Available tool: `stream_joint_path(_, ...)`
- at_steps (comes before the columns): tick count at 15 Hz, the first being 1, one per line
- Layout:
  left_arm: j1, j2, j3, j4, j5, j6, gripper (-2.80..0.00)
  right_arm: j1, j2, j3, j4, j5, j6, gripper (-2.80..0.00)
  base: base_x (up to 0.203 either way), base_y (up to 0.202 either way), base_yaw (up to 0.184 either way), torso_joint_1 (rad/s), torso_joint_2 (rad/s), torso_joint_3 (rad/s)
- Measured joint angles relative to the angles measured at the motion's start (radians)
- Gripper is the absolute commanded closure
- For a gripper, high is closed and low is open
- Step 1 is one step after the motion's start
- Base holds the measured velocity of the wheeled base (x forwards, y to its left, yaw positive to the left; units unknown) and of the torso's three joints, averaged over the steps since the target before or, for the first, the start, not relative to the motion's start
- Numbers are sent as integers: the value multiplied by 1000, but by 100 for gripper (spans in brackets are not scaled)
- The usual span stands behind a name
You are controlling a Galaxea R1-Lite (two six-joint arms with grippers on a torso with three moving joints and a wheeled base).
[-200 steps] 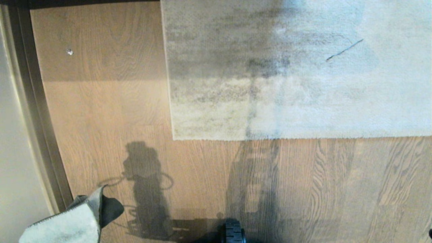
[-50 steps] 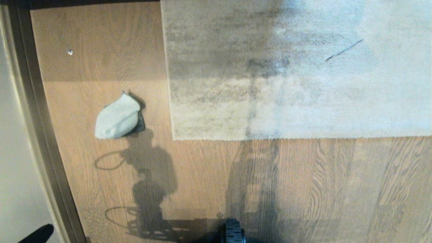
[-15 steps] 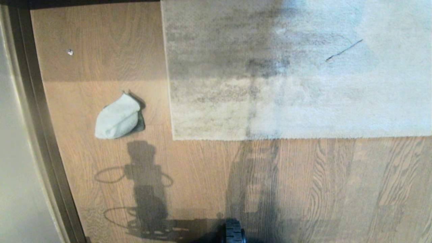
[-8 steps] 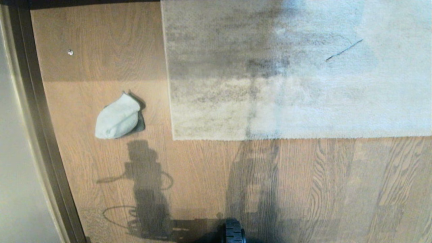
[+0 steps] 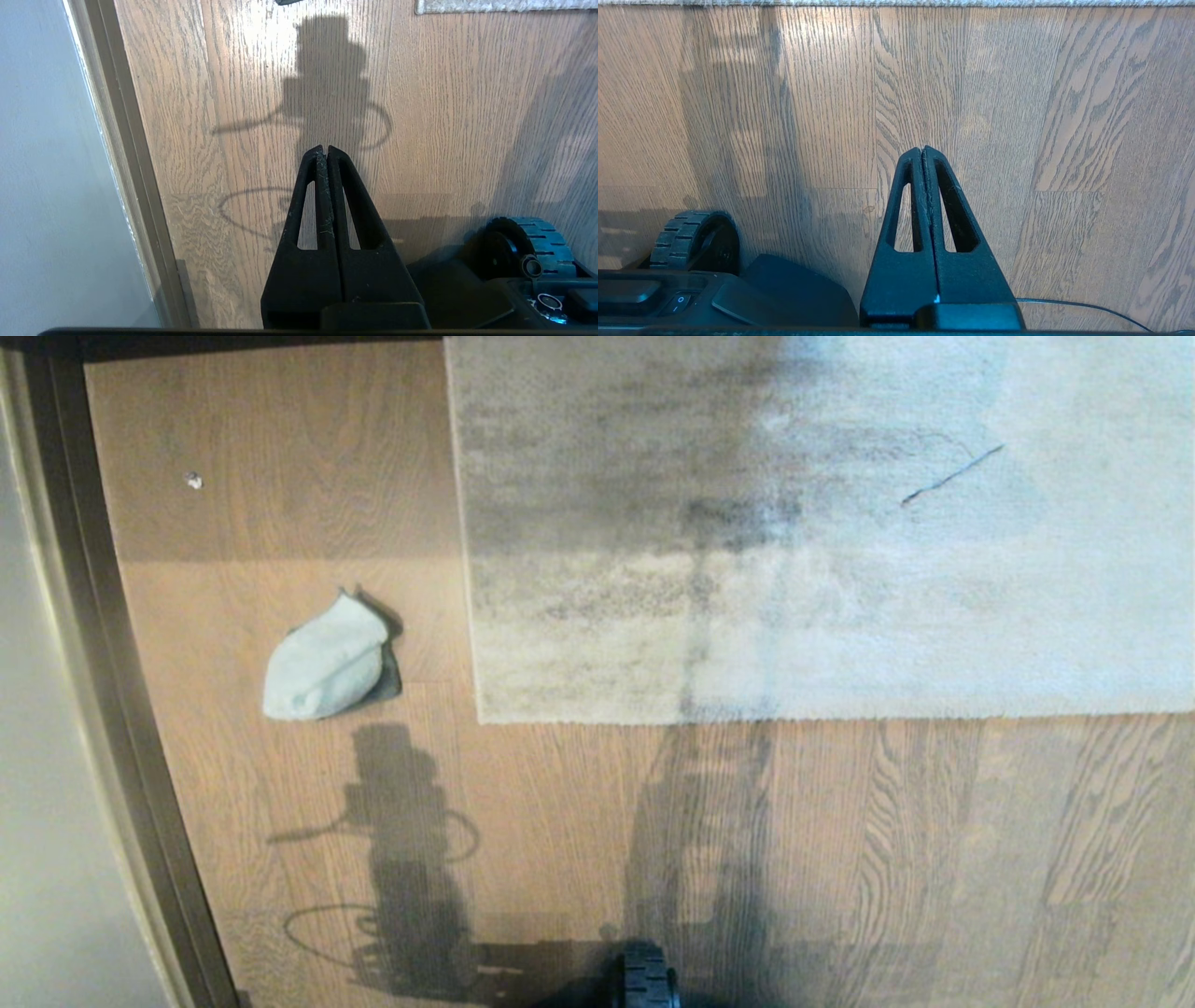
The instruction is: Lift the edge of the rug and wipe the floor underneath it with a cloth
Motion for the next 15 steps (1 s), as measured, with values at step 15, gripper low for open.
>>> stream_joint_path(15, 0, 0, 0, 0, 0, 0, 0, 0, 0, 0, 0, 0, 0, 0, 0, 0, 0, 0, 0, 0)
